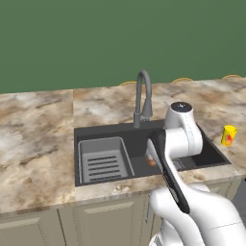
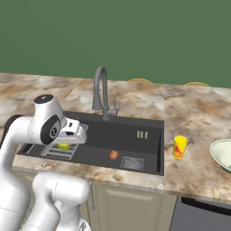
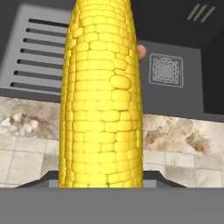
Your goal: Remove the onion and corn from the sink. Then move the bowl and cup from the counter to the sink for washing.
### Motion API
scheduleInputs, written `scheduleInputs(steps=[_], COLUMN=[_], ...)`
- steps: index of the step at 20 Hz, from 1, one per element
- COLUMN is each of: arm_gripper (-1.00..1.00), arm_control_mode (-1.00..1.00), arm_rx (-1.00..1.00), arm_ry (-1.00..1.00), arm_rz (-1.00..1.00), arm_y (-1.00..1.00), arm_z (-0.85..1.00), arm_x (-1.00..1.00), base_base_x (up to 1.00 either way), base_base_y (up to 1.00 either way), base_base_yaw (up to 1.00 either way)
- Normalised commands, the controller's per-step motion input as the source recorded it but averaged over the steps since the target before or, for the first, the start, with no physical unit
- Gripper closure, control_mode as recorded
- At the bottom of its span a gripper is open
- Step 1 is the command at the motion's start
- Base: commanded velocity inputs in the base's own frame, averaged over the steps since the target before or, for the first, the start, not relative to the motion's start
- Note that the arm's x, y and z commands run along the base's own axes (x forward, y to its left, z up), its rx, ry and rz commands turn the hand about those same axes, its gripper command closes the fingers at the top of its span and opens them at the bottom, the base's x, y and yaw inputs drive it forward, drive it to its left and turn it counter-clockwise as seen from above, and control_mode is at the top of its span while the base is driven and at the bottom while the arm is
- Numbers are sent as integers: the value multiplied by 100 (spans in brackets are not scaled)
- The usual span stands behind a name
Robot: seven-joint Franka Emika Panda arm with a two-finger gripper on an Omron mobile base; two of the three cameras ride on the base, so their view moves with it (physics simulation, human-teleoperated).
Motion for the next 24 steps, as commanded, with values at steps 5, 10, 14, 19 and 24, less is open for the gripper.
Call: scheduleInputs(steps=[5,10,14,19,24], arm_gripper=[100,100,100,100,100], arm_control_mode=[-100,-100,-100,-100,-100], arm_rx=[0,0,0,0,0], arm_ry=[3,1,-3,0,0], arm_rz=[0,0,0,0,0], arm_y=[57,60,63,63,66], arm_z=[0,0,0,-5,-9], arm_x=[0,0,5,15,21], base_base_x=[0,0,0,0,0], base_base_y=[0,0,0,0,0], base_base_yaw=[0,0,0,0,0])
